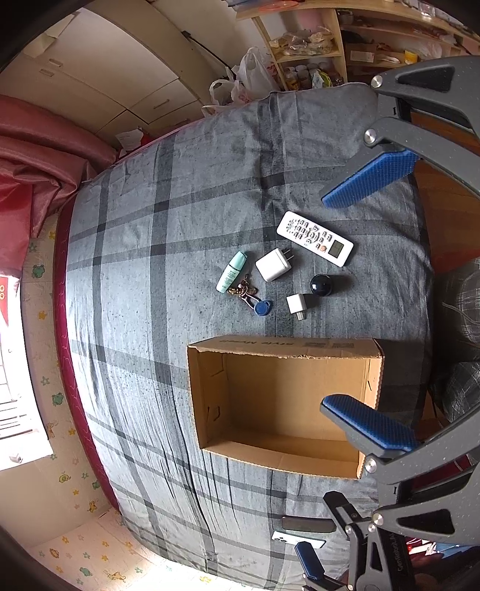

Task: Organize rigid objects
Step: 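Clamp the box side wall with the left gripper while the right gripper approaches the remote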

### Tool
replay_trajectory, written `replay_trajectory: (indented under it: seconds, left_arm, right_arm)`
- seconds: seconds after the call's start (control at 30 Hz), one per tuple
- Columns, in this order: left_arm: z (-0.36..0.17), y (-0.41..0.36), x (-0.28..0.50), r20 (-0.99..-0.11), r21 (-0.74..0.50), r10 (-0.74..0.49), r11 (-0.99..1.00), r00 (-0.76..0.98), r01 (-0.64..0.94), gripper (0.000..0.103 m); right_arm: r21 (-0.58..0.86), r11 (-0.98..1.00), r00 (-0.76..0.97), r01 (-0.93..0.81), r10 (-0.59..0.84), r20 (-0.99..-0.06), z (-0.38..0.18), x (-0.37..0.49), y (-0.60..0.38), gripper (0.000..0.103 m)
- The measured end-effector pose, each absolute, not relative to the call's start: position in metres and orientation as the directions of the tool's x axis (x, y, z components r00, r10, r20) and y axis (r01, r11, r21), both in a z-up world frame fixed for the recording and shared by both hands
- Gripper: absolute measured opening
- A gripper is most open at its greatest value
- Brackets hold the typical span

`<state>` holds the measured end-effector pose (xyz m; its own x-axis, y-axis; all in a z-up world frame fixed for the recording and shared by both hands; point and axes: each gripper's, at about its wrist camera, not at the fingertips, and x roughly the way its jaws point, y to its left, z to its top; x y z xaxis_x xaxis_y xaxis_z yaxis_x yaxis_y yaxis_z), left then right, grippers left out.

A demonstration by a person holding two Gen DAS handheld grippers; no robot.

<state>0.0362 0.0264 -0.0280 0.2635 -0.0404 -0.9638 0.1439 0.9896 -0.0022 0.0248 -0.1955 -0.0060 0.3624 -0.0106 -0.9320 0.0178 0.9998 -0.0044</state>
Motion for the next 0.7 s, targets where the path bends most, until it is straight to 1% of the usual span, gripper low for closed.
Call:
replay_trajectory:
  seconds: [0.1,0.23,0.33,0.47,0.7]
  left_arm:
    - [-0.037,0.035,0.045,-0.964,0.004,-0.035,0.989,0.263,0.147,0.103]
    - [-0.053,0.049,0.06,-0.969,-0.02,-0.052,0.991,0.242,0.134,0.103]
    - [-0.068,0.057,0.069,-0.971,-0.006,-0.039,0.99,0.234,0.139,0.103]
    - [-0.095,0.067,0.082,-0.976,0.02,-0.012,0.989,0.217,0.148,0.103]
    - [-0.15,0.083,0.103,-0.988,0.025,0.004,0.991,0.151,0.135,0.103]
  right_arm:
    - [-0.009,1.0,0.36,0.024,-0.017,-0.933,-0.006,0.029,-0.199,0.103]
    - [-0.013,0.999,0.35,0.037,-0.025,-0.936,-0.008,0.036,-0.204,0.103]
    - [-0.028,0.999,0.342,0.04,-0.04,-0.939,-0.011,0.042,-0.207,0.103]
    - [-0.043,0.998,0.327,0.047,-0.056,-0.943,-0.018,0.05,-0.214,0.103]
    - [-0.059,0.997,0.311,0.052,-0.072,-0.948,-0.029,0.059,-0.222,0.103]
